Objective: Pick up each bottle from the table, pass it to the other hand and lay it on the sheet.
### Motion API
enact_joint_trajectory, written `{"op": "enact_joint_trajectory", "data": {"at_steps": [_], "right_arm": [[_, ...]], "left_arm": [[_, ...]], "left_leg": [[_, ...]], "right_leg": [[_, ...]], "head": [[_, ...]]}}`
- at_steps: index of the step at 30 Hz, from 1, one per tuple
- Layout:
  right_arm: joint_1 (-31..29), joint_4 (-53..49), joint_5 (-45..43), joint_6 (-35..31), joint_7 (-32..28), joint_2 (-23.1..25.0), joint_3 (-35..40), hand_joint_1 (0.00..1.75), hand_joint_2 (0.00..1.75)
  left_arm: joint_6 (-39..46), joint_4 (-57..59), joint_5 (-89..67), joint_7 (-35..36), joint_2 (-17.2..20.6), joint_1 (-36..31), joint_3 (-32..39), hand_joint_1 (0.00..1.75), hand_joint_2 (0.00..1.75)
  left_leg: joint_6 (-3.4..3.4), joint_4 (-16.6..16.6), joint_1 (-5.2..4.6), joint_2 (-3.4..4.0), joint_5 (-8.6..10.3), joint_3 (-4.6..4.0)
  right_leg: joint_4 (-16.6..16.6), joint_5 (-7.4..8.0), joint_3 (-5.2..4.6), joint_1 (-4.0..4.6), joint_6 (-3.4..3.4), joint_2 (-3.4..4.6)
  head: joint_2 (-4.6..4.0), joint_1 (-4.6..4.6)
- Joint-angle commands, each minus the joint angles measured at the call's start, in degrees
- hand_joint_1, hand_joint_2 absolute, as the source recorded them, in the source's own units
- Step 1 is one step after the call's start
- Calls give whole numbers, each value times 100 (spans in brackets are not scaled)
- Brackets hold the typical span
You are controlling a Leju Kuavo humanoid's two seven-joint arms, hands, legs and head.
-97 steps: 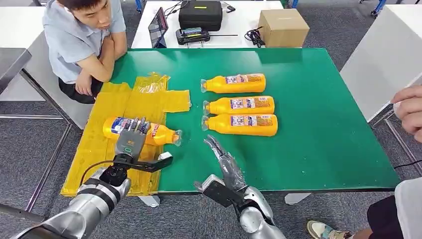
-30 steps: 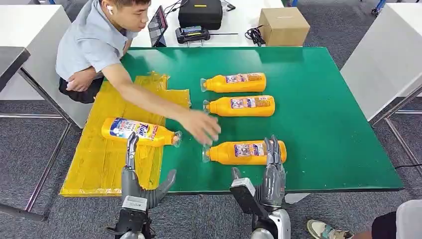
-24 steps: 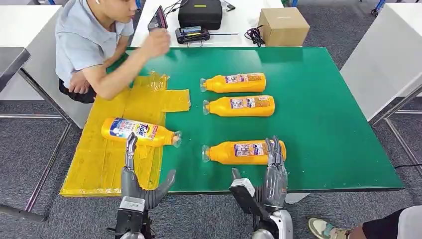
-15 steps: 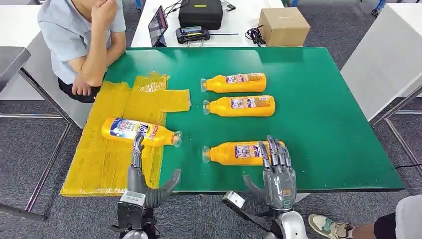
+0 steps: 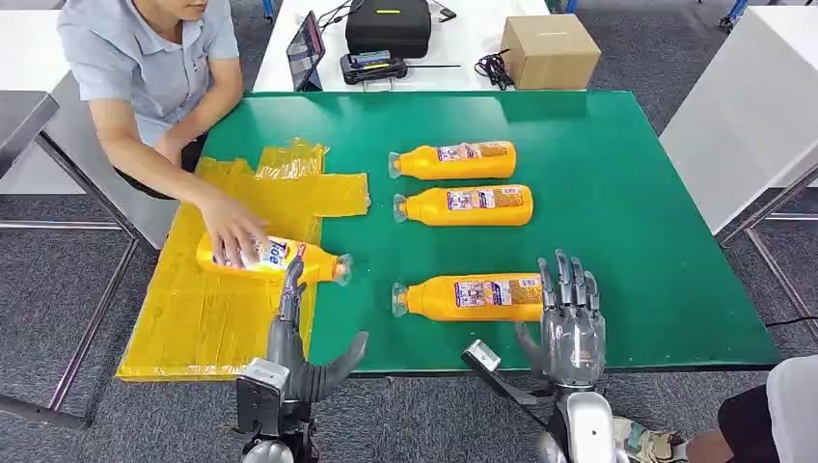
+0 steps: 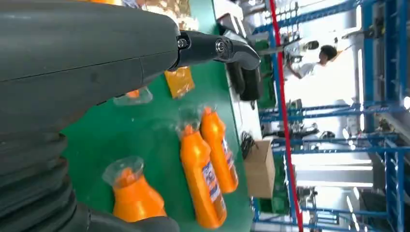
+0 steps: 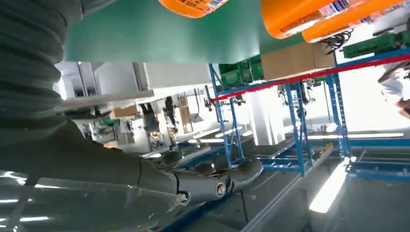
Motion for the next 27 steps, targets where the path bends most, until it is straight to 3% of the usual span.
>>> {"op": "enact_joint_trajectory", "data": {"at_steps": [1,18,27], "right_arm": [[-430,918,43,-37,178,-302,108,0,175],[-1658,2811,-860,-37,-553,170,-209,0,175],[-1833,3267,-707,-37,-733,292,-213,0,175]], "left_arm": [[-132,437,150,110,204,-198,-271,0,175],[-748,573,819,542,334,-370,-506,0,175],[-828,600,1054,625,362,-398,-519,0,175]], "left_leg": [[-7,-7,3,2,-2,14],[-9,-6,8,15,-5,22],[-8,-6,7,8,-3,19]], "right_leg": [[-8,-1,14,3,-8,0],[-8,-1,20,9,-13,12],[-7,-1,19,8,-11,5]], "head": [[0,-4],[0,-2],[0,-2]]}}
